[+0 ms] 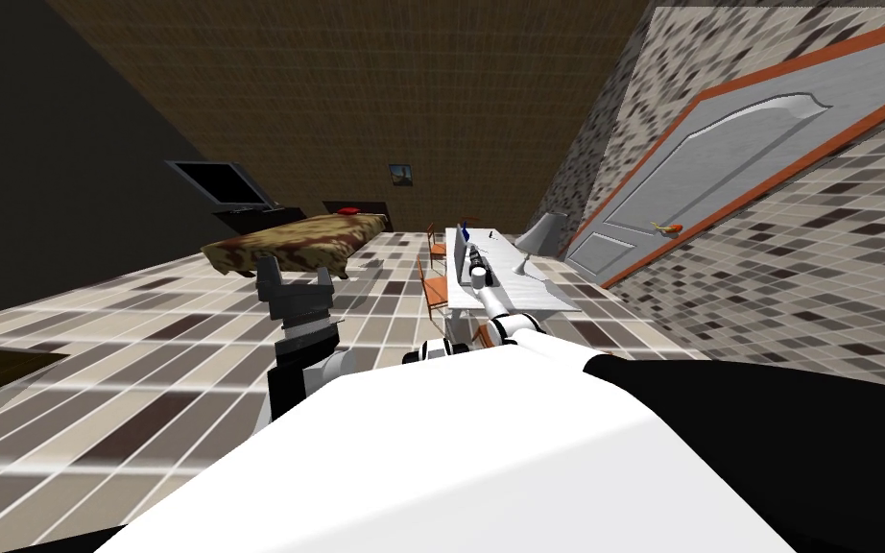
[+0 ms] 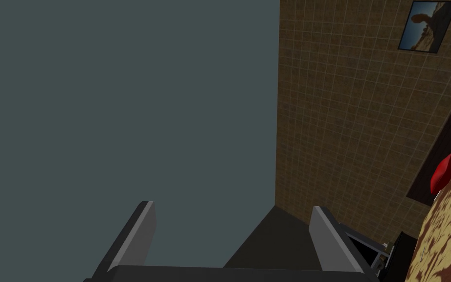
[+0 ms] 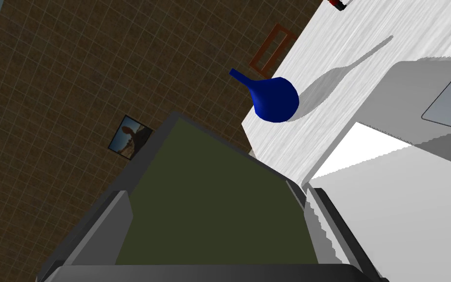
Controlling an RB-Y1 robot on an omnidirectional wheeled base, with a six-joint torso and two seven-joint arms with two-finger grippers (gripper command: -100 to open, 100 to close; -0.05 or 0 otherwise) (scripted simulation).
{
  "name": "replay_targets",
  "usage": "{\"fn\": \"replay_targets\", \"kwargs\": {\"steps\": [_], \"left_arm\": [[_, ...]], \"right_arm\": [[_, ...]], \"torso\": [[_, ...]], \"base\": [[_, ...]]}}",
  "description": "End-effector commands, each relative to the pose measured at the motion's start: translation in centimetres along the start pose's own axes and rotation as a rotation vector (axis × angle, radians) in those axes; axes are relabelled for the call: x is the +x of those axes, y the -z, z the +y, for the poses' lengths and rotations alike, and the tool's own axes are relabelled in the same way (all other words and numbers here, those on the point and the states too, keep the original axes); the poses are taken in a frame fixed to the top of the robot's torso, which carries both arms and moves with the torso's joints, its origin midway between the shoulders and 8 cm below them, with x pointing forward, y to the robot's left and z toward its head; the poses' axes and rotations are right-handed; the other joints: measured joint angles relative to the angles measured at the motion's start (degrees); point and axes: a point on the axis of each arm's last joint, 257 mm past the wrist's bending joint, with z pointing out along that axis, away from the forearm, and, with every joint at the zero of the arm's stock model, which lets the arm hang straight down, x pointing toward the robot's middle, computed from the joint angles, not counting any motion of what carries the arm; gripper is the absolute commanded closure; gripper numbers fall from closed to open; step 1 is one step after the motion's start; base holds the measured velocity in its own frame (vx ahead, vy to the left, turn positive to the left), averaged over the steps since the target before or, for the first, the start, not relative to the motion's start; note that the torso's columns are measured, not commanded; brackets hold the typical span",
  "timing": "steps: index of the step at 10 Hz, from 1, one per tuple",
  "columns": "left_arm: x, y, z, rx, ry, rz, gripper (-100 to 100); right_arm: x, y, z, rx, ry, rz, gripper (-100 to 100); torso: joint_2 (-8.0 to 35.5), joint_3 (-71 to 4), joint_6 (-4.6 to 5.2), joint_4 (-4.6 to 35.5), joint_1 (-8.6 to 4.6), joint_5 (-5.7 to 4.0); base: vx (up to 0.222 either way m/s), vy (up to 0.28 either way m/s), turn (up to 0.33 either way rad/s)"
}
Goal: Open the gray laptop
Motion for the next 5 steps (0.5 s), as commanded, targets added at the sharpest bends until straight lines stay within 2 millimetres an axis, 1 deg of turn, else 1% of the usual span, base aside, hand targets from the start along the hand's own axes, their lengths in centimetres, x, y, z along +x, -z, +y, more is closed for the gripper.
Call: {"fn": "replay_targets", "kwargs": {"steps": [1, 3, 4, 5], "left_arm": [[0.0, 0.0, 0.0, 0.0, 0.0, 0.0, 0], [0.0, 0.0, 0.0, 0.0, 0.0, 0.0, 0], [0.0, 0.0, 0.0, 0.0, 0.0, 0.0, 0], [0.0, 0.0, 0.0, 0.0, 0.0, 0.0, 0]], "right_arm": [[-0.2, -0.6, -1.4, 0.005, 0.005, -0.003, -100], [-0.7, -1.1, -3.0, 0.012, 0.005, -0.01, -100], [-0.7, -1.1, -3.0, 0.012, 0.005, -0.01, -100], [-1.0, -1.3, -3.8, 0.015, 0.004, -0.015, -100]], "torso": [[0.0, 0.0, 0.0, 0.0, 0.02, 0.01], [-0.1, 0.0, 0.0, 0.0, 0.06, 0.02], [0.0, 0.0, -0.01, 0.0, 0.03, 0.01], [0.0, 0.0, 0.01, 0.0, 0.03, 0.01]], "base": [[-0.031, -0.018, -0.005], [-0.027, -0.015, -0.013], [-0.023, -0.013, -0.002], [-0.026, -0.008, -0.011]]}}
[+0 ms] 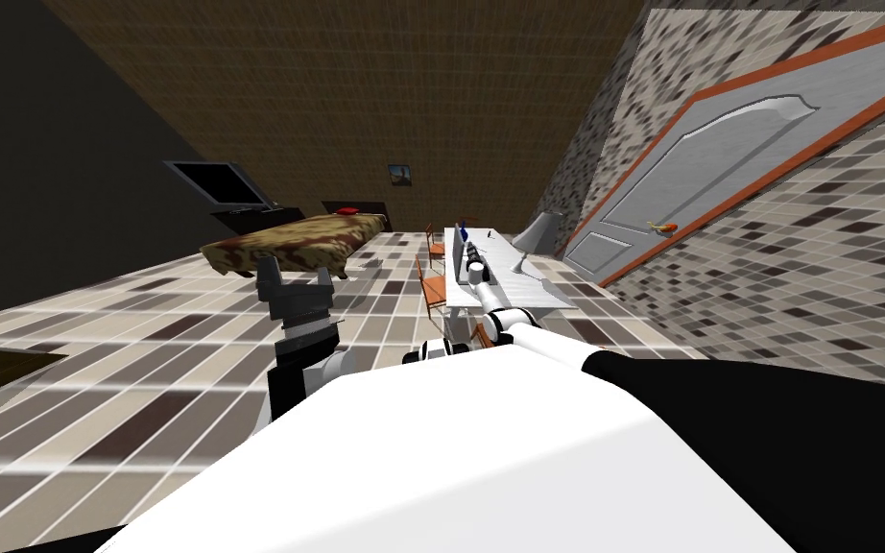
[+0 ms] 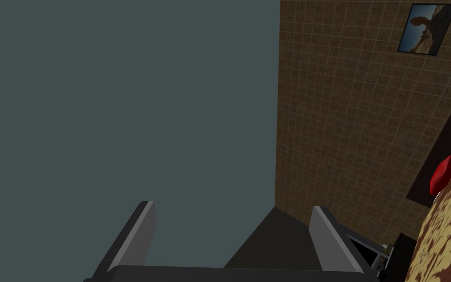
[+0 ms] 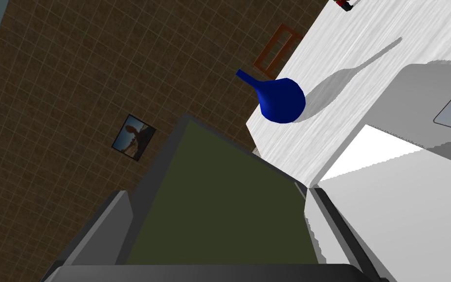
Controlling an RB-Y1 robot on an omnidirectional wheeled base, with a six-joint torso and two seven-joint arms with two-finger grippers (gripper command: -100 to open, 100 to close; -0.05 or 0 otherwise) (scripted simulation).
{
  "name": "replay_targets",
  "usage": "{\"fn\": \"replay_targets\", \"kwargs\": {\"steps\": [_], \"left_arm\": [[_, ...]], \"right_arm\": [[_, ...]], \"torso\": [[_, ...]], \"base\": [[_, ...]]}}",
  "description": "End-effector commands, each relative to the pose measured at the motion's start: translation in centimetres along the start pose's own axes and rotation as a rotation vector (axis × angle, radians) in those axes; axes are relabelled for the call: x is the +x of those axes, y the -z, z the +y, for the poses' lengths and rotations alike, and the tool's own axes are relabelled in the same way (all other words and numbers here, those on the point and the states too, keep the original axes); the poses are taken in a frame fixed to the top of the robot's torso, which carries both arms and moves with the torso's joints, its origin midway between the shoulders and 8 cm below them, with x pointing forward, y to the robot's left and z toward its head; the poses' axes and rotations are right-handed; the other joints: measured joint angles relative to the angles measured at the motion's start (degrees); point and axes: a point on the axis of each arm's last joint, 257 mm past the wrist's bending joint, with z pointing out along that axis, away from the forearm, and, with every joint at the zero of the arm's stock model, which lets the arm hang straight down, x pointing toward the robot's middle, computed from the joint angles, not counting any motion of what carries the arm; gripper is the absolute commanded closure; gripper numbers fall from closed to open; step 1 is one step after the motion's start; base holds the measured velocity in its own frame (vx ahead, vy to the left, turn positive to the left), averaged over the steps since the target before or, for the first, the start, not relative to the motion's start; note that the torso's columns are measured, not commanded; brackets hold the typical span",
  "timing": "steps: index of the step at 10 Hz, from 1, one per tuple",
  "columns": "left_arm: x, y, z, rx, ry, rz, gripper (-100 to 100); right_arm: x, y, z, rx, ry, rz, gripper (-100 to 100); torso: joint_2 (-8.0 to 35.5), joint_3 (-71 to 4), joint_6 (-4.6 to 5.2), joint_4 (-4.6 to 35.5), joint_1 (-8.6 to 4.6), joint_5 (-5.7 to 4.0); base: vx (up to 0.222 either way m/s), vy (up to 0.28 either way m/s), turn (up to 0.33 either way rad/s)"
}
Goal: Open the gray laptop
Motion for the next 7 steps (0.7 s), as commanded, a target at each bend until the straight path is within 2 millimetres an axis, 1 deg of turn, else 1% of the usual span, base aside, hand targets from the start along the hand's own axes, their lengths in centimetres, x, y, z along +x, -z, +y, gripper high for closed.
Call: {"fn": "replay_targets", "kwargs": {"steps": [1, 2, 3, 4, 5, 7], "left_arm": [[0.0, 0.0, 0.0, 0.0, 0.0, 0.0, 0], [0.0, 0.0, 0.0, 0.0, 0.0, 0.0, 0], [0.0, 0.0, 0.0, 0.0, 0.0, 0.0, 0], [0.0, 0.0, 0.0, 0.0, 0.0, 0.0, 0], [0.0, 0.0, 0.0, 0.0, 0.0, 0.0, 0], [0.0, 0.0, 0.0, 0.0, 0.0, 0.0, 0]], "right_arm": [[-0.8, -0.3, -1.7, 0.008, 0.0, -0.014, -100], [-1.4, -0.4, -2.5, 0.011, -0.004, -0.023, -100], [-2.8, -0.3, -4.0, 0.017, -0.015, -0.044, -100], [-3.7, -0.2, -4.7, 0.019, -0.022, -0.056, -100], [-5.4, 0.3, -5.9, 0.024, -0.037, -0.081, -100], [-5.4, 0.3, -5.9, 0.024, -0.037, -0.081, -100]], "torso": [[0.0, 0.0, -0.01, 0.0, 0.01, 0.01], [0.0, 0.0, -0.01, 0.0, 0.0, 0.0], [0.0, 0.0, -0.01, 0.0, -0.02, 0.0], [0.0, 0.0, -0.01, 0.0, -0.02, 0.0], [0.0, 0.0, 0.0, 0.0, 0.0, 0.0], [-0.1, 0.0, 0.0, 0.0, 0.0, 0.0]], "base": [[-0.035, -0.011, -0.011], [-0.038, -0.019, -0.016], [-0.045, -0.021, -0.018], [-0.048, -0.019, -0.01], [-0.042, -0.017, -0.014], [-0.016, -0.01, 0.0]]}}
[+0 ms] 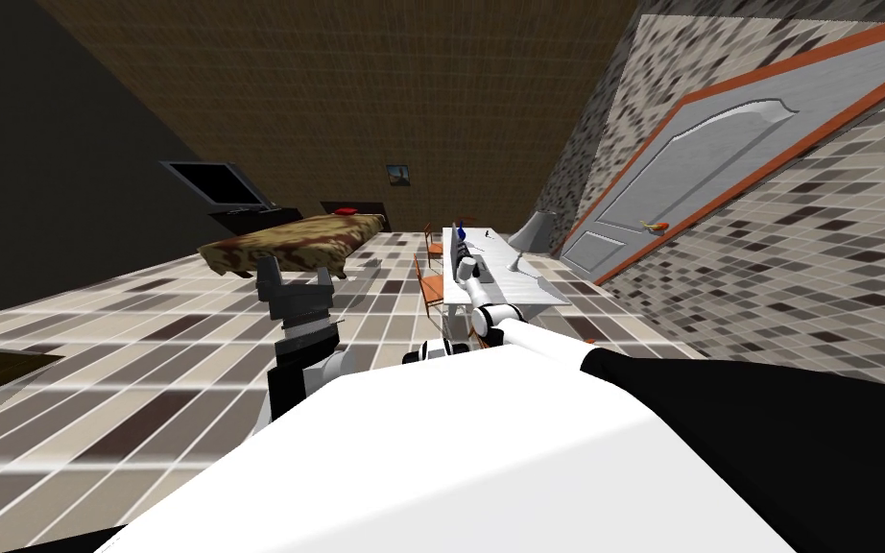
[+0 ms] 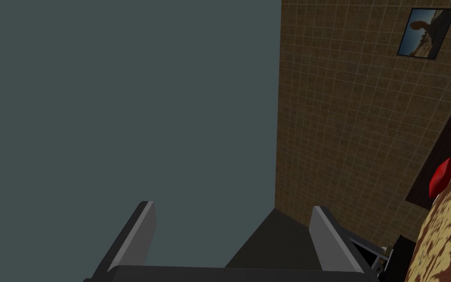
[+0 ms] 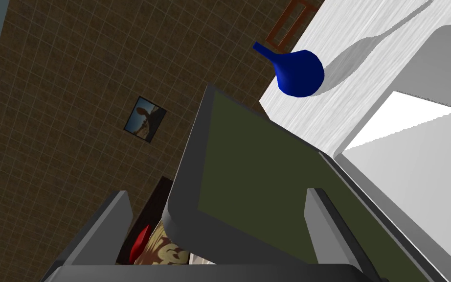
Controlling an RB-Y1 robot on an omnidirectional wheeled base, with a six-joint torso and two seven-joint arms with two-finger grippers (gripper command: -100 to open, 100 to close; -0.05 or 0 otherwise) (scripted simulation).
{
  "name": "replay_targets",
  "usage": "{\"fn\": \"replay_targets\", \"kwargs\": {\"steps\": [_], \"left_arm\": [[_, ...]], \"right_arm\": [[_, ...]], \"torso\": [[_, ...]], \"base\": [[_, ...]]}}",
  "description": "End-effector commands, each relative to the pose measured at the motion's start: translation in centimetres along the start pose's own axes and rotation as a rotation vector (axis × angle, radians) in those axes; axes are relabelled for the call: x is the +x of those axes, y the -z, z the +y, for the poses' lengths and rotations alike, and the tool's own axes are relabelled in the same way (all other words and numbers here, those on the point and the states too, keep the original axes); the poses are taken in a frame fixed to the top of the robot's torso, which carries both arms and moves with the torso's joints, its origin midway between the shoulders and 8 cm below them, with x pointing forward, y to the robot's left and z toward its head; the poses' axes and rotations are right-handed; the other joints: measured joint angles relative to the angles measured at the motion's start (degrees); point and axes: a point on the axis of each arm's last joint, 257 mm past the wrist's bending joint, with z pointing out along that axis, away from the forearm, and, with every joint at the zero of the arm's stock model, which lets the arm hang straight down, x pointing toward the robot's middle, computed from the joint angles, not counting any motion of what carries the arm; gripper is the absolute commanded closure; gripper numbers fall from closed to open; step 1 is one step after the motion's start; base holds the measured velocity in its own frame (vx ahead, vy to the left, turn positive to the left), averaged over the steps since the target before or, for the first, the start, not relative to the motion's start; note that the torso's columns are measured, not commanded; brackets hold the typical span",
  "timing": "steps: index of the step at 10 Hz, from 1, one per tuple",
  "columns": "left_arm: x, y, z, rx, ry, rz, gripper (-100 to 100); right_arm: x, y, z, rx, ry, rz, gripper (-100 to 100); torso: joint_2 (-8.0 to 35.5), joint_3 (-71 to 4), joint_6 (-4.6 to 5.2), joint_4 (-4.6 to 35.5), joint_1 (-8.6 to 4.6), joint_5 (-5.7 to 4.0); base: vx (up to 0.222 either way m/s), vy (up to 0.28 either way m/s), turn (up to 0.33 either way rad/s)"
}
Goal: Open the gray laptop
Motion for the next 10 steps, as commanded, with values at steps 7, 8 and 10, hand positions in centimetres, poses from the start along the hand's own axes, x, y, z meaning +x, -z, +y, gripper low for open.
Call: {"fn": "replay_targets", "kwargs": {"steps": [7, 8, 10], "left_arm": [[0.0, 0.0, 0.0, 0.0, 0.0, 0.0, 0], [0.0, 0.0, 0.0, 0.0, 0.0, 0.0, 0], [0.0, 0.0, 0.0, 0.0, 0.0, 0.0, 0]], "right_arm": [[0.5, -1.2, 0.5, 0.012, -0.018, -0.04, -100], [1.1, -1.5, 0.9, 0.014, -0.019, -0.042, -100], [2.3, -2.1, 1.5, 0.016, -0.019, -0.046, -100]], "torso": [[0.0, 0.0, -0.02, 0.0, 0.22, 0.06], [0.0, 0.0, -0.03, 0.0, 0.3, 0.09], [0.1, 0.1, -0.01, 0.0, -0.09, -0.03]], "base": [[0.011, 0.042, -0.019], [0.038, 0.156, -0.037], [0.018, 0.101, -0.023]]}}
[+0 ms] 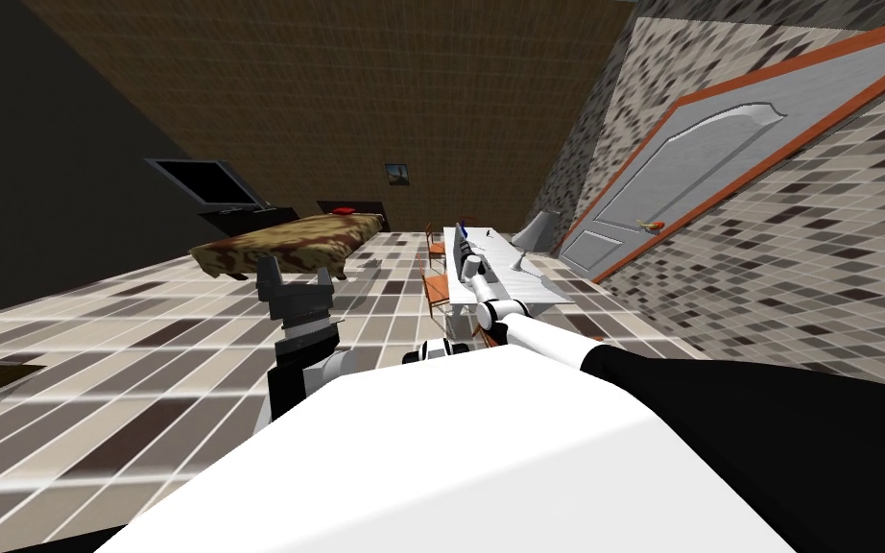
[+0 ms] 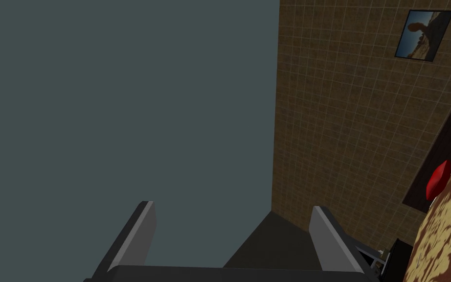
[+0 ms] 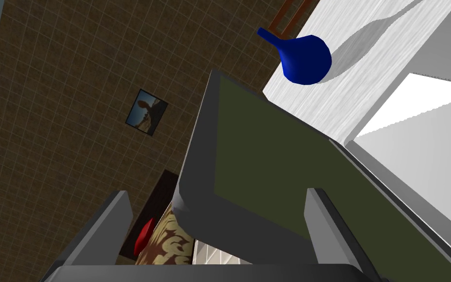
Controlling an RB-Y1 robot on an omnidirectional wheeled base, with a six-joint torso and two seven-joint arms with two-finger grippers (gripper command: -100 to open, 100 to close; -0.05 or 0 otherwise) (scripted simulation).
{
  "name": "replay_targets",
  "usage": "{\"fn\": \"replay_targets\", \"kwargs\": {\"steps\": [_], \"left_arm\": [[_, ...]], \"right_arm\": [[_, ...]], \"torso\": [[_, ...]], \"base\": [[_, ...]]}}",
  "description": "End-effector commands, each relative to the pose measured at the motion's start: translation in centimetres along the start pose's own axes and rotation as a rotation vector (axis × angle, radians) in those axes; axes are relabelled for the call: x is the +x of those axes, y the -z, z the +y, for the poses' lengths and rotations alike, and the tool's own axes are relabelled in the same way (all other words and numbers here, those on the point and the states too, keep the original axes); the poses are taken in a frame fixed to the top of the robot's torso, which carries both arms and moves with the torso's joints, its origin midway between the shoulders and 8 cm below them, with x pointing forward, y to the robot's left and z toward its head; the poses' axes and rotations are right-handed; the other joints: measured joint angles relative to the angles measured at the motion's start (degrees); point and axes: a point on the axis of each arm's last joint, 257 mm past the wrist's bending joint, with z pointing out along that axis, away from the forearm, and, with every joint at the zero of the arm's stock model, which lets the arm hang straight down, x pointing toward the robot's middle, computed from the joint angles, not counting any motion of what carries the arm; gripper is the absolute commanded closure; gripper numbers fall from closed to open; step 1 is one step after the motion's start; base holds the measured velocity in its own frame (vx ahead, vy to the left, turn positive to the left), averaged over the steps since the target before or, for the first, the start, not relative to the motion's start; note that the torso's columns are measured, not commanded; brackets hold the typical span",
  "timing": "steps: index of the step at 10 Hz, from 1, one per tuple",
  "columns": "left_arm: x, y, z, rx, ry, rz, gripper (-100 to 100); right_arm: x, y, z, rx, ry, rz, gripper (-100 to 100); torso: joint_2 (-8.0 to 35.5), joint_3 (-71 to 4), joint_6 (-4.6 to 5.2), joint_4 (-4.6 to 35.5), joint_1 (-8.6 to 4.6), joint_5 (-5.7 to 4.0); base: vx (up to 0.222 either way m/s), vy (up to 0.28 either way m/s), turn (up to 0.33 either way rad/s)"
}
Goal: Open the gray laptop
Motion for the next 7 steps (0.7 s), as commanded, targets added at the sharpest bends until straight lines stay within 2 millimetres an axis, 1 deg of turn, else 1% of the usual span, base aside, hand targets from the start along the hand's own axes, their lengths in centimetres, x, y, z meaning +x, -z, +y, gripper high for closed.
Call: {"fn": "replay_targets", "kwargs": {"steps": [1, 3, 4, 5, 7], "left_arm": [[0.0, 0.0, 0.0, 0.0, 0.0, 0.0, 0], [0.0, 0.0, 0.0, 0.0, 0.0, 0.0, 0], [0.0, 0.0, 0.0, 0.0, 0.0, 0.0, 0], [0.0, 0.0, 0.0, 0.0, 0.0, 0.0, 0], [0.0, 0.0, 0.0, 0.0, 0.0, 0.0, 0]], "right_arm": [[1.6, -0.7, 0.8, 0.004, -0.002, -0.007, -100], [1.5, -0.6, 0.8, 0.003, -0.006, -0.006, -100], [0.4, -0.2, 0.2, 0.001, -0.001, -0.003, 100], [-0.3, 0.1, -0.1, 0.0, -0.001, 0.0, 100], [-0.3, 0.1, -0.1, 0.0, -0.001, 0.0, 100]], "torso": [[0.0, 0.0, 0.01, 0.0, -0.13, -0.04], [0.0, 0.0, 0.0, 0.0, -0.04, -0.01], [0.0, 0.0, -0.01, 0.0, -0.03, -0.01], [0.0, 0.0, -0.08, 0.0, -0.11, -0.02], [0.1, 0.0, 0.1, 0.0, 0.0, -0.05]], "base": [[0.023, 0.073, -0.023], [0.009, 0.03, -0.01], [0.003, -0.065, 0.023], [-0.012, -0.115, 0.059], [-0.024, -0.062, 0.018]]}}
